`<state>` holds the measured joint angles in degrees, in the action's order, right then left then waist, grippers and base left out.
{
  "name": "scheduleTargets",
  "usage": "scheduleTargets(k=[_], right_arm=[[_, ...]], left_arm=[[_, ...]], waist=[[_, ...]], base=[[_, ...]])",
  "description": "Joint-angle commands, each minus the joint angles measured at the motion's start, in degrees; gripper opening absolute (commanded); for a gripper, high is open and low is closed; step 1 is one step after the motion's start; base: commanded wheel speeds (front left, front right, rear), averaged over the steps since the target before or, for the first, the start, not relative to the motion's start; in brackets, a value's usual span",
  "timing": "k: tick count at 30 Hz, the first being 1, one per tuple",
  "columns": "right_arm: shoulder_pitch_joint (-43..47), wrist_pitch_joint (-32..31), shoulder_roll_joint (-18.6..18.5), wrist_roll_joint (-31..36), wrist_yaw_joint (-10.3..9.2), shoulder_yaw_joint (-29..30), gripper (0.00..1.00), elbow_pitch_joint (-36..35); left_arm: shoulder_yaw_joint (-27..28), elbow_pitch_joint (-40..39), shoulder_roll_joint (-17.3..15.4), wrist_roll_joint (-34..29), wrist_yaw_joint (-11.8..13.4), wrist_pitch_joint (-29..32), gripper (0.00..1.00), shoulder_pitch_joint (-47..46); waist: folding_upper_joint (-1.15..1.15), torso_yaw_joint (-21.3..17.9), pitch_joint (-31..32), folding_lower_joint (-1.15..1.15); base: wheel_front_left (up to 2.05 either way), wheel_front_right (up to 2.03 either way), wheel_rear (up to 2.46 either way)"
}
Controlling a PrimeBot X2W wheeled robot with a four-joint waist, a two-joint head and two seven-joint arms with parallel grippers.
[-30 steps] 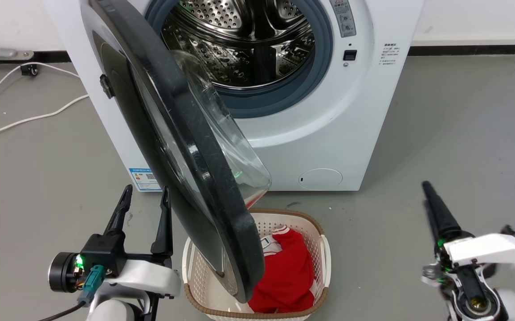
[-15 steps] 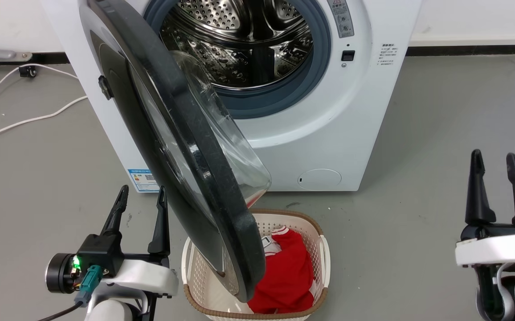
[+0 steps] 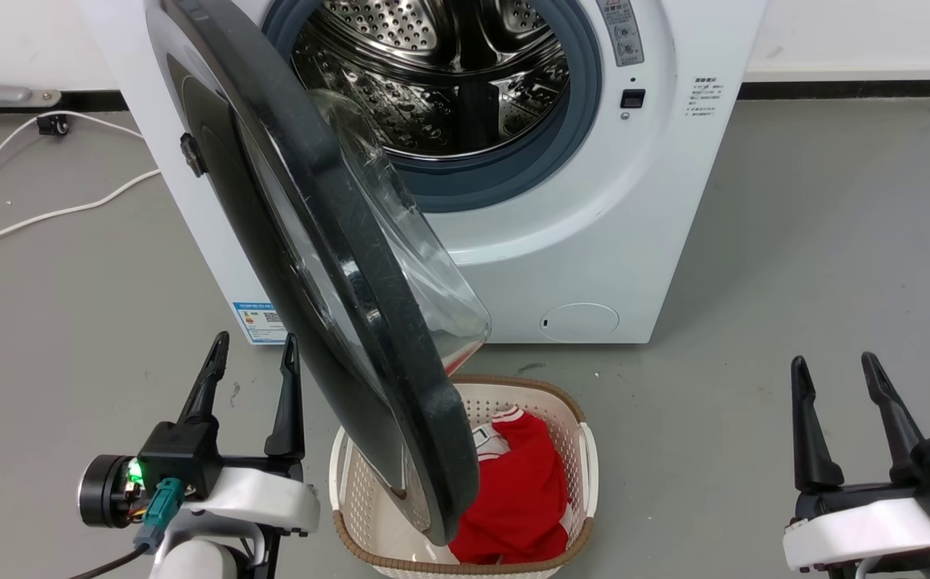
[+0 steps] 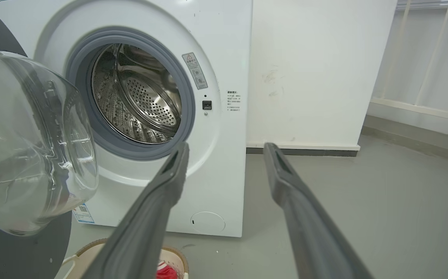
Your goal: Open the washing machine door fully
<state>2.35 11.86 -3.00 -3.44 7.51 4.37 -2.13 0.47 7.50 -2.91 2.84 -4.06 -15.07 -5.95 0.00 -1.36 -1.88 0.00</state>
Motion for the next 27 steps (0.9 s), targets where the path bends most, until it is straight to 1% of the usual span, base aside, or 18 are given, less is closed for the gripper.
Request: scheduleTargets(k=[1,15,16,17,22,27], right_arm=[[0.3,0.4,0.2,-0.6,-0.04,-0.2,1.00,0.4],[-1.2,1.4,0.2,-2.1,-0.04,-0.3,1.00,2.1],[-1.2,1.4,0.2,-2.1,-0.04,-0.3,1.00,2.1],[-1.2,1.5,0.2,-2.1,-0.04,-0.3,1.00,2.1],[-1.2,1.7,0.2,-2.3,-0.04,-0.2,1.00,2.3],[-1.3,1.8,0.2,-2.8,-0.04,-0.2,1.00,2.5]], left_arm=[[0.1,-0.1,0.0,-0.2,-0.3,-0.1,1.00,0.0],[0.1,0.3,0.0,-0.7,-0.5,-0.1,1.00,-0.3],[0.1,0.3,0.0,-0.7,-0.6,-0.1,0.77,-0.3],[0.0,0.4,0.0,-0.7,-0.6,-0.1,0.00,-0.3],[0.0,0.2,0.0,-0.7,-0.9,-0.1,0.00,-0.2],[0.4,-2.5,0.0,-0.2,-0.3,-0.1,0.00,-1.1]], waist=[[0.00,-0.1,0.0,0.00],[0.00,-0.1,-0.2,0.00],[0.00,-0.1,-0.2,0.00],[0.00,-0.1,-0.3,0.00],[0.00,-0.2,-0.2,0.00],[0.00,-0.1,-0.3,0.00]], base=[[0.00,0.00,0.00],[0.00,0.00,0.00],[0.00,0.00,0.00],[0.00,0.00,0.00],[0.00,0.00,0.00],[0.00,0.00,0.00]])
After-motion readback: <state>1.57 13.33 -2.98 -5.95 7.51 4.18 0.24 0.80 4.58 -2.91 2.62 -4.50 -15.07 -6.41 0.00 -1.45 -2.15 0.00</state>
